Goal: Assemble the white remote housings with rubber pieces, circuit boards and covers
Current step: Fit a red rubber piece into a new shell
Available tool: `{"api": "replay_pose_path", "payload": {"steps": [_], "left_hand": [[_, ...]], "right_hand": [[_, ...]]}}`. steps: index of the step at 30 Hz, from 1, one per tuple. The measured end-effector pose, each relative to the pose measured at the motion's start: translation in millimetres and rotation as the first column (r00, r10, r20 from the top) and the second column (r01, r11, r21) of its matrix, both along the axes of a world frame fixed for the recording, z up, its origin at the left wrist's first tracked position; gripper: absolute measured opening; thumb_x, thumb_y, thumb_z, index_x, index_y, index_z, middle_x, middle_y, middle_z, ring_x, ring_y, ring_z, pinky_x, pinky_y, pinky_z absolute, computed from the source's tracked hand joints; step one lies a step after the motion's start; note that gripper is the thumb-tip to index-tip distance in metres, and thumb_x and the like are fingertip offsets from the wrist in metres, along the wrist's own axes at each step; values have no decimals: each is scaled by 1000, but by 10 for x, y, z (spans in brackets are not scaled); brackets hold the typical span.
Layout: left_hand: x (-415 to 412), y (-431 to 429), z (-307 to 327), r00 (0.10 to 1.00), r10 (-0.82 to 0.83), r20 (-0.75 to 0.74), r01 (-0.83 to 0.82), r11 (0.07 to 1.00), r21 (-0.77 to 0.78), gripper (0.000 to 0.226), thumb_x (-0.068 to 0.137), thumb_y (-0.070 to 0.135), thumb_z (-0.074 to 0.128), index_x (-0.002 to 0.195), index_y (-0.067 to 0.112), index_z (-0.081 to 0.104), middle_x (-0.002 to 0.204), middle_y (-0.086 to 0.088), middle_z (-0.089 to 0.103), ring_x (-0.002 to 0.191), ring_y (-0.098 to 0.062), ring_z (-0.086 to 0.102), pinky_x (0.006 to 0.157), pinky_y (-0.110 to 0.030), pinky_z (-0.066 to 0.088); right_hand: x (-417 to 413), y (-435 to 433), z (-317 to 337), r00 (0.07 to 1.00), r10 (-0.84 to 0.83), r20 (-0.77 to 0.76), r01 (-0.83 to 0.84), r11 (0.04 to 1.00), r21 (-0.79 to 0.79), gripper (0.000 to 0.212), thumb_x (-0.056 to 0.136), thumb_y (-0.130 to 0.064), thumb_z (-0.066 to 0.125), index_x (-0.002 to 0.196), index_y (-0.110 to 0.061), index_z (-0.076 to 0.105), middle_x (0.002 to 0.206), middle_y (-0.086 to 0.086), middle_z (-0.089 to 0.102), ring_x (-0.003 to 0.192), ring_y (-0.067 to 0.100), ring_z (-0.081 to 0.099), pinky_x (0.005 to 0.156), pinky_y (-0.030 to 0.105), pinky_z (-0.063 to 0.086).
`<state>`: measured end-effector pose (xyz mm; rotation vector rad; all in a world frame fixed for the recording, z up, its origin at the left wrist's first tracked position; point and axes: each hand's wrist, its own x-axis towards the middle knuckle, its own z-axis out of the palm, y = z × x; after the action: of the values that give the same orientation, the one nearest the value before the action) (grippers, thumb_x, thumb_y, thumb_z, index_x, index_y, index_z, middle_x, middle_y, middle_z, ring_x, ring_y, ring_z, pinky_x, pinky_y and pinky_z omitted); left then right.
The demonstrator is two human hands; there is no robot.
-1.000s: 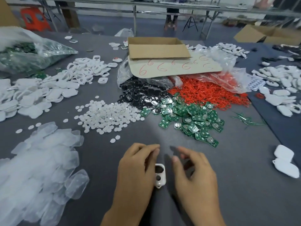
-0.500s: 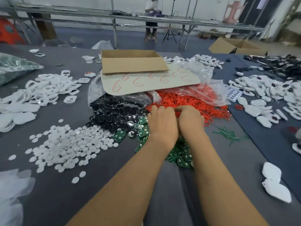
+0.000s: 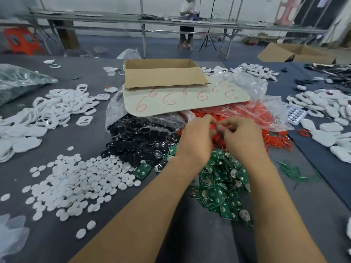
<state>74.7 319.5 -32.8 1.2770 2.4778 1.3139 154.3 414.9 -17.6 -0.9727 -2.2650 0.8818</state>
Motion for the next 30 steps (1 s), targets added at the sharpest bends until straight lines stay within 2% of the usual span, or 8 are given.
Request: {"api": "replay_pose_path", "payload": {"steps": [2,4,7,13,18,22,27,30], "left_hand": [[-11,-155,123,984,-74,162,39,977,208,17,100,7,60,113,11,70,91,4,71,70,3,63,67,-18,54],[-33,-372,246,964,-94,247,13,950,310,13,97,10,66,108,11,73,88,3,75,77,-2,71,73,-19,59],[12,-773,393,922,-125,367,-39,912,408,14,93,11,72,107,12,76,86,-1,79,83,-13,76,76,-22,59],[323,-1603,249,869,-154,470,-74,900,430,14,94,14,71,98,25,80,92,1,79,88,-12,74,77,-18,56],[650,-2095,-152,760,-249,601,12,929,369,6,90,22,72,95,23,76,94,-7,78,94,-21,74,84,-27,59],[786,-2271,-368,843,-183,506,29,955,296,14,95,12,70,91,25,73,89,-1,77,90,-16,74,80,-23,56],[801,-2327,-460,945,-92,315,18,973,230,18,93,7,71,89,24,72,85,7,75,84,-12,72,81,-33,57],[790,-2349,-474,955,-115,272,54,973,223,18,94,9,70,91,26,71,82,10,72,80,-8,68,75,-16,49]], "right_hand": [[59,-59,173,995,73,-64,-76,996,-41,10,93,-22,69,87,-27,75,82,-2,74,79,18,70,71,33,56],[108,-181,338,974,145,-174,-172,974,-150,4,90,-21,74,88,-22,77,79,3,75,78,23,72,76,42,59],[168,-475,533,902,214,-374,-338,890,-306,3,83,-12,79,85,-11,77,70,9,75,61,14,69,60,24,55],[435,-1217,339,825,296,-481,-500,779,-379,7,88,-4,74,81,-6,72,63,5,69,57,10,59,55,19,47],[834,-1708,-121,847,270,-458,-489,735,-470,15,91,0,68,78,-6,66,64,11,65,60,18,57,60,32,48],[1032,-1977,-389,877,217,-429,-436,736,-518,14,95,-4,65,82,-9,62,59,8,61,55,16,53,53,25,44],[1095,-2073,-503,888,279,-364,-425,799,-426,11,92,3,66,90,-6,60,66,18,66,60,19,58,64,30,47],[1094,-2122,-531,908,269,-322,-381,850,-365,17,93,1,63,90,-14,58,66,10,65,64,23,60,66,38,51]]}}
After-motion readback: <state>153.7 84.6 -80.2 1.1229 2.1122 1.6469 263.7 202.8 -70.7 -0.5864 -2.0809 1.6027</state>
